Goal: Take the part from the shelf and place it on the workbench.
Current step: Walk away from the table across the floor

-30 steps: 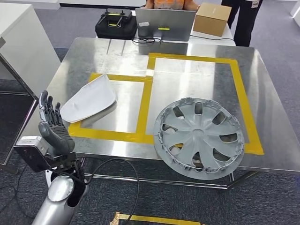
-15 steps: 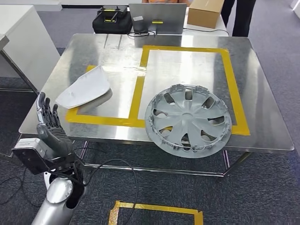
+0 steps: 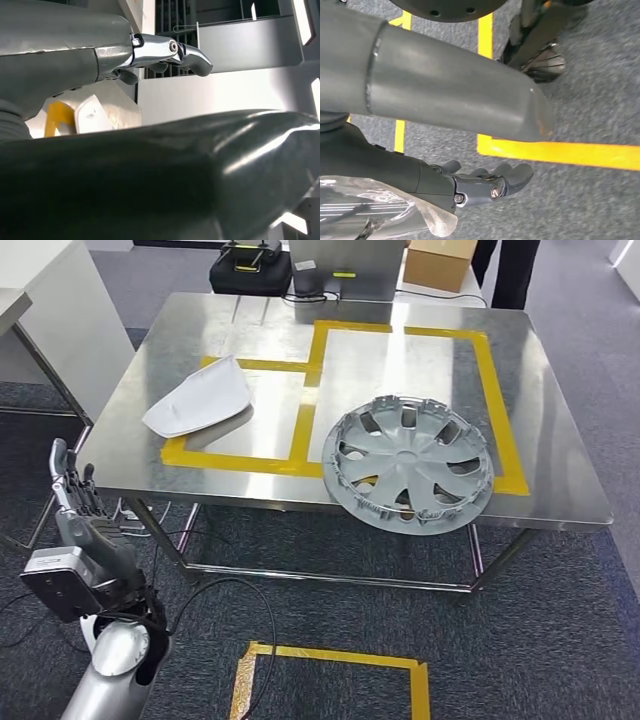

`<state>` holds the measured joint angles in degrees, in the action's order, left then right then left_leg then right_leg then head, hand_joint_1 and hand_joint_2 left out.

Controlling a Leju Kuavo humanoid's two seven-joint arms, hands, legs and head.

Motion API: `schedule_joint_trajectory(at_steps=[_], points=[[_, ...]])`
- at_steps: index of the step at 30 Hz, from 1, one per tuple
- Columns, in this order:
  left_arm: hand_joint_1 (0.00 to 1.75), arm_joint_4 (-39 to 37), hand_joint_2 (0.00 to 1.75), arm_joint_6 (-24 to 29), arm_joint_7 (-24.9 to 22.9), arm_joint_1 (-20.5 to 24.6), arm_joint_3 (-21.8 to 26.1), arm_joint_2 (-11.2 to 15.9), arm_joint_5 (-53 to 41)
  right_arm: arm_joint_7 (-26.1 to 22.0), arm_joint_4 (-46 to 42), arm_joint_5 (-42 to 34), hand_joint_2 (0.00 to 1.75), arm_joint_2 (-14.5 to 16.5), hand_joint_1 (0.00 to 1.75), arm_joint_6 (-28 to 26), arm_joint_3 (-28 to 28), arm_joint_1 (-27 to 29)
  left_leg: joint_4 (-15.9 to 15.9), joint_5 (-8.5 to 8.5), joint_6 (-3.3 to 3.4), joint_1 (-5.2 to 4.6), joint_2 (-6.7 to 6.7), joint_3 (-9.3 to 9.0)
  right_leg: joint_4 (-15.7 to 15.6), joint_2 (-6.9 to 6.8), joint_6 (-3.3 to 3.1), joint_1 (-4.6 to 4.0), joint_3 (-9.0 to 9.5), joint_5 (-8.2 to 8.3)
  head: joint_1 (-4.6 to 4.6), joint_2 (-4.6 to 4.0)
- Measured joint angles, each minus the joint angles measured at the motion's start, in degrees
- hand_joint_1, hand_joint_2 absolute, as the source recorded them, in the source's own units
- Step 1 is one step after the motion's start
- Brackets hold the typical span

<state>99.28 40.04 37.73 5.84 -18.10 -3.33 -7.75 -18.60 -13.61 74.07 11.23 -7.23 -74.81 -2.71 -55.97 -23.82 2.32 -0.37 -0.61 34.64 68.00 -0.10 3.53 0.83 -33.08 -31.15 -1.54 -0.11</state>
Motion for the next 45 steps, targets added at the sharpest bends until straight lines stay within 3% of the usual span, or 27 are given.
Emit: schedule_joint_trajectory(at_steps=[2, 4, 6, 7, 9, 10, 11, 12, 13, 14, 15, 17, 18, 22, 25, 26, 29, 30, 31, 33, 35, 36, 38, 40, 43, 44, 45], points=[[0.0, 0.56, 0.0, 0.02, 0.32, -0.24, 0.77, 0.08, -0.2, 0.0, -0.03, 0.15, 0.0, 0.0, 0.0, -0.01, -0.06, -0.17, -0.86, 0.84, -0.53, -0.09, 0.03, 1.29, -8.82, 0.06, -0.23, 0.02, 6.35, 0.05, -0.04, 0.0], [0.0, 1.01, 0.0, 0.04, 0.68, -0.42, 1.42, 0.11, -0.52, -0.01, -0.03, 0.27, 0.0, 0.0, 0.0, -0.03, -0.12, -0.3, -1.31, 1.79, -1.11, -0.16, 0.0, 1.9, -13.18, 0.15, -0.91, -0.17, 8.72, -1.25, -0.07, 0.0], [0.0, 1.18, 0.0, 0.04, 0.85, -0.67, 1.97, 0.14, -0.72, -0.01, -0.03, 0.36, 0.0, 0.01, 0.0, -0.04, -0.19, -0.21, -1.42, 2.23, -1.81, 0.0, 0.06, 2.27, -13.31, 0.0, -2.01, -0.22, 7.68, -0.78, -0.08, 0.0], [0.0, 1.21, 0.0, 0.04, 0.87, -0.83, 2.2, 0.15, -0.8, 0.0, -0.03, 0.38, 0.0, 0.02, 0.0, -0.04, -0.22, -0.16, -2.11, 1.05, -2.19, 0.1, 0.16, 2.61, -13.29, -0.13, -2.61, -0.19, 7.12, -0.22, -0.02, 0.0], [0.0, 1.24, 0.0, 0.04, 0.97, -1.05, 2.69, 0.18, -1.17, 0.0, -0.03, 0.43, 0.0, 0.02, 0.0, -0.04, -0.25, -0.17, -6.61, -4.52, -2.84, 0.3, 0.32, 3.72, -13.29, -0.39, -3.45, -0.14, 5.69, 1.13, 0.19, 0.0], [0.0, 1.24, 0.0, 0.05, 1.07, -1.12, 2.94, 0.18, -1.49, 0.0, -0.03, 0.46, 0.0, 0.02, 0.0, -0.04, -0.25, -0.17, -10.32, -7.71, -3.08, 0.37, 0.33, 4.32, -13.22, -0.42, -3.63, -0.19, 4.95, 1.87, 0.25, 0.0], [0.0, 1.24, 0.0, 0.05, 1.19, -1.19, 3.2, 0.18, -1.85, 0.0, -0.03, 0.48, 0.0, 0.02, 0.0, -0.04, -0.25, -0.17, -14.05, -9.85, -3.25, 0.43, 0.33, 4.71, -13.09, -0.46, -3.67, -0.25, 4.12, 2.62, 0.28, 0.0], [0.0, 1.24, 0.0, 0.05, 1.29, -1.26, 3.41, 0.16, -2.19, 0.0, -0.03, 0.5, 0.0, 0.02, 0.0, -0.04, -0.25, -0.17, -16.78, -10.48, -3.33, 0.47, 0.33, 4.64, -12.88, -0.48, -3.64, -0.29, 3.21, 3.34, 0.27, 0.0], [0.0, 1.24, 0.0, 0.06, 1.39, -1.33, 3.59, 0.13, -2.52, 0.0, -0.03, 0.51, 0.0, 0.02, 0.0, -0.04, -0.25, -0.17, -17.84, -9.85, -3.31, 0.48, 0.33, 3.9, -12.6, -0.5, -3.59, -0.31, 2.2, 4.01, 0.28, 0.0], [0.0, 1.24, 0.0, 0.06, 1.46, -1.36, 3.76, 0.08, -2.79, 0.0, -0.03, 0.53, 0.0, 0.02, 0.0, -0.04, -0.25, -0.17, -16.66, -8.33, -3.2, 0.48, 0.33, 2.21, -12.25, -0.5, -3.5, -0.33, 1.11, 4.57, 0.28, 0.0], [0.0, 1.25, 0.0, 0.06, 1.5, -1.36, 3.91, 0.02, -3.0, 0.01, -0.03, 0.57, 0.0, 0.02, 0.0, -0.04, -0.25, -0.19, -13.54, -6.85, -2.97, 0.47, 0.35, -0.37, -11.87, -0.49, -3.37, -0.33, 0.12, 5.05, 0.28, 0.0], [0.0, 1.31, 0.0, 0.05, 1.55, -1.33, 4.14, -0.1, -3.24, 0.02, -0.03, 0.65, 0.0, 0.03, 0.0, -0.04, -0.25, -0.21, -6.3, -5.93, -2.44, 0.42, 0.39, -5.53, -11.26, -0.46, -3.09, -0.36, -1.18, 5.7, 0.29, 0.0], [0.0, 1.35, 0.0, 0.05, 1.55, -1.32, 4.2, -0.13, -3.28, 0.02, -0.03, 0.68, 0.0, 0.04, 0.0, -0.04, -0.25, -0.22, -4.12, -6.15, -2.26, 0.4, 0.42, -7.03, -11.1, -0.44, -2.99, -0.37, -1.44, 5.86, 0.3, 0.0], [0.0, 1.39, 0.0, 0.05, 1.55, -1.3, 4.26, -0.17, -3.31, 0.02, -0.03, 0.68, 0.0, 0.04, 0.0, -0.04, -0.25, -0.22, -2.66, -6.72, -2.17, 0.34, 0.43, -7.93, -10.99, -0.41, -2.89, -0.46, -1.62, 5.96, 0.3, 0.0], [0.0, 1.5, 0.0, 0.05, 1.57, -1.29, 4.42, -0.3, -3.46, 0.02, -0.03, 0.69, 0.0, 0.04, 0.0, -0.04, -0.25, -0.23, -0.34, -7.33, -1.92, 0.14, 0.45, -8.91, -10.81, -0.38, -2.45, -0.54, -2.03, 6.56, 0.26, 0.0], [0.0, 1.53, 0.0, 0.05, 1.57, -1.28, 4.51, -0.39, -3.53, 0.03, -0.03, 0.69, 0.0, 0.03, 0.0, -0.04, -0.26, -0.21, 0.25, -6.88, -1.36, 0.15, 0.35, -8.51, -10.41, -0.31, -1.96, -0.44, -2.53, 6.23, 0.24, 0.0], [0.0, 1.54, 0.0, 0.02, 1.55, -1.4, 4.68, -0.83, -3.68, 0.0, -0.03, 0.73, 0.0, 0.02, 0.0, -0.02, -0.3, -0.15, 0.33, -2.99, 0.35, 0.17, 0.02, -3.75, 1.99, -0.07, -0.32, -0.16, -6.21, -2.24, 0.03, 0.0], [0.0, 1.54, 0.0, 0.01, 1.52, -1.49, 4.68, -0.92, -3.73, -0.02, -0.03, 0.76, 0.0, 0.02, 0.0, -0.01, -0.3, -0.17, 0.26, -1.95, 0.38, 0.13, 0.01, -2.26, 5.83, -0.05, -0.14, -0.16, -6.51, -3.42, -0.03, 0.0], [0.0, 1.54, 0.0, 0.01, 1.45, -1.54, 4.68, -0.92, -3.74, -0.02, -0.03, 0.79, 0.0, 0.02, 0.0, -0.01, -0.3, -0.17, 0.19, -1.35, 0.26, 0.11, 0.01, -1.29, 5.82, -0.06, -0.18, -0.16, -5.35, -1.49, -0.04, 0.0], [0.0, 1.54, 0.0, 0.0, 1.08, -1.59, 4.68, -0.92, -3.53, -0.02, -0.03, 0.85, 0.0, 0.02, 0.0, -0.02, -0.3, -0.17, -0.11, -0.25, -0.1, 0.07, 0.01, 0.11, 0.15, -0.06, -0.44, -0.17, -0.14, 1.71, -0.06, 0.0], [0.0, 1.54, 0.0, 0.0, 0.62, -1.58, 4.68, -0.88, -3.12, -0.02, -0.03, 0.98, 0.0, 0.02, 0.0, -0.03, -0.3, -0.27, -0.73, 0.56, -0.57, -0.12, -0.01, 0.96, -8.94, -0.01, -0.89, -0.25, 6.27, 0.43, -0.07, 0.0], [0.0, 1.54, 0.0, 0.0, 0.46, -1.58, 4.67, -0.85, -2.92, -0.02, -0.03, 1.05, 0.0, 0.02, 0.0, -0.03, -0.28, -0.32, -0.96, 0.93, -0.84, -0.21, -0.04, 1.25, -12.06, 0.02, -1.19, -0.31, 8.16, -0.79, -0.05, 0.0], [0.0, 1.54, 0.0, 0.0, 0.29, -1.61, 4.66, -0.79, -2.68, -0.01, -0.03, 1.14, 0.0, 0.02, 0.0, -0.02, -0.28, -0.28, -1.19, 1.52, -1.41, -0.23, -0.06, 1.57, -13.88, -0.02, -2.0, -0.29, 8.6, -1.51, -0.06, 0.0], [0.0, 1.54, 0.0, 0.0, 0.04, -1.64, 4.66, -0.76, -2.5, 0.0, -0.03, 1.17, 0.0, 0.02, 0.0, -0.03, -0.28, -0.14, -2.77, -0.12, -2.11, -0.06, 0.07, 2.18, -13.83, -0.19, -2.9, -0.19, 8.17, -0.9, 0.01, 0.0], [0.0, 1.49, 0.0, 0.0, -0.26, -1.81, 4.66, -0.7, -2.37, 0.0, -0.03, 1.21, 0.0, 0.02, 0.0, -0.04, -0.29, -0.11, -13.06, -6.97, -2.99, 0.24, 0.18, 5.34, -13.63, -0.35, -3.64, -0.24, 7.43, -0.03, 0.18, 0.0], [0.0, 1.47, 0.0, 0.0, -0.3, -1.91, 4.66, -0.69, -2.36, 0.0, -0.03, 1.23, 0.0, 0.02, 0.0, -0.04, -0.29, -0.1, -16.33, -8.3, -3.1, 0.28, 0.18, 6.19, -13.42, -0.34, -3.69, -0.28, 7.19, 0.17, 0.18, 0.0], [0.0, 1.45, 0.0, 0.0, -0.32, -2.01, 4.66, -0.67, -2.35, 0.0, -0.03, 1.26, 0.0, 0.02, 0.0, -0.04, -0.29, -0.08, -17.86, -8.45, -3.1, 0.29, 0.18, 6.31, -13.16, -0.31, -3.69, -0.31, 6.98, 0.29, 0.19, 0.0]])
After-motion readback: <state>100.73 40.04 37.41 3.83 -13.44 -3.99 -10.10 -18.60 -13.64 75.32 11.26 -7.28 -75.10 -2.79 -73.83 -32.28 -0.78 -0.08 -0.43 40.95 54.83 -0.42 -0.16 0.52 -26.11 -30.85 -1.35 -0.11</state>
